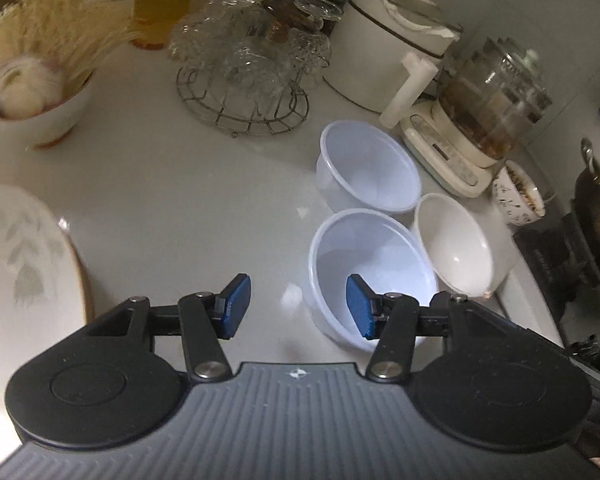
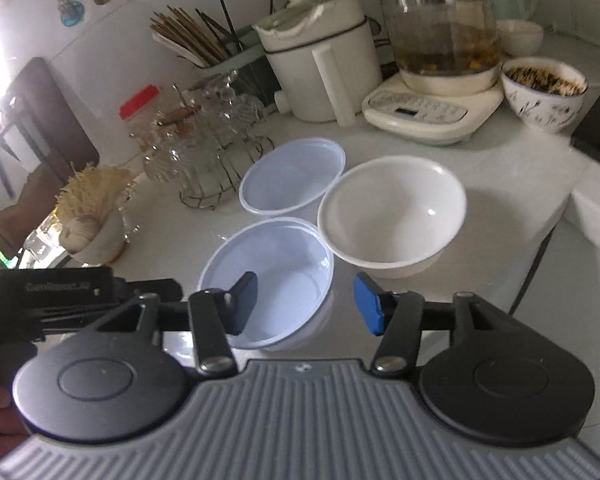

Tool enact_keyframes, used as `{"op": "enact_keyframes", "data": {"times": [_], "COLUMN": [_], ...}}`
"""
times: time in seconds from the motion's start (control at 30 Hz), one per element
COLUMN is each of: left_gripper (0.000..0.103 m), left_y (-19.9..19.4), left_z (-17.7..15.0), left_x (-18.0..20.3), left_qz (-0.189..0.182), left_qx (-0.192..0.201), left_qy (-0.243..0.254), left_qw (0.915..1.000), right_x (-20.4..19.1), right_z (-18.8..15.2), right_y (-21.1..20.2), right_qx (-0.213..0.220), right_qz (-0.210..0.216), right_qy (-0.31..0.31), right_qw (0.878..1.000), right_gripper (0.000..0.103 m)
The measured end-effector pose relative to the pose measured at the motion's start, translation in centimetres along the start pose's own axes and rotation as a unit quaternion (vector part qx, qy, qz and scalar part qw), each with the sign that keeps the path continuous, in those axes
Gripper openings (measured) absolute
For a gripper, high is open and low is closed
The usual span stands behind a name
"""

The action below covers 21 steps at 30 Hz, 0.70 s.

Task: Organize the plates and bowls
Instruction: 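Move both grippers to the rim of the light blue plastic bowl, then close the left gripper on the blue bowl rim while the right gripper grips the opposite rim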

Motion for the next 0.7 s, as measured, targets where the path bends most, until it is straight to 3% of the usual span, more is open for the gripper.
{"op": "enact_keyframes", "data": {"times": [0.13, 0.4, 0.47, 0.7], "left_gripper": [0.057, 0.029, 0.021, 0.020], "left_y": [2.0, 4.0, 4.3, 3.8], "left_z": [0.5, 0.7, 0.9, 1.7], "left_x": [-0.1, -0.7, -0.9, -1.3], "left_qz": [-0.015, -0.038, -0.051, -0.062], "left_qx": [0.007, 0.015, 0.018, 0.037], "left_qy": [-0.005, -0.015, -0.020, -0.024], "left_qw": [0.9999, 0.9991, 0.9983, 0.9971], "right_x": [-0.1, 0.6, 0.7, 0.7], "right_z": [0.4, 0.9, 1.0, 1.6], "right_y": [2.1, 4.4, 4.7, 4.8], "right_qx": [-0.005, -0.011, -0.014, -0.010], "right_qz": [-0.001, 0.005, 0.008, 0.022], "right_qy": [-0.007, 0.002, 0.007, 0.012], "right_qw": [1.000, 1.000, 1.000, 1.000], "right_gripper": [0.055, 0.035, 0.022, 0.016]}}
Point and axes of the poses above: each gripper's, at about its wrist camera, not at the fingertips, and y roughly the way its jaws point, x to its right, z to its top, the point moved 2 cm from there along y, roughly the way its jaws point, and after that the axes turned 1 degree about y, right-handed, at the moved point
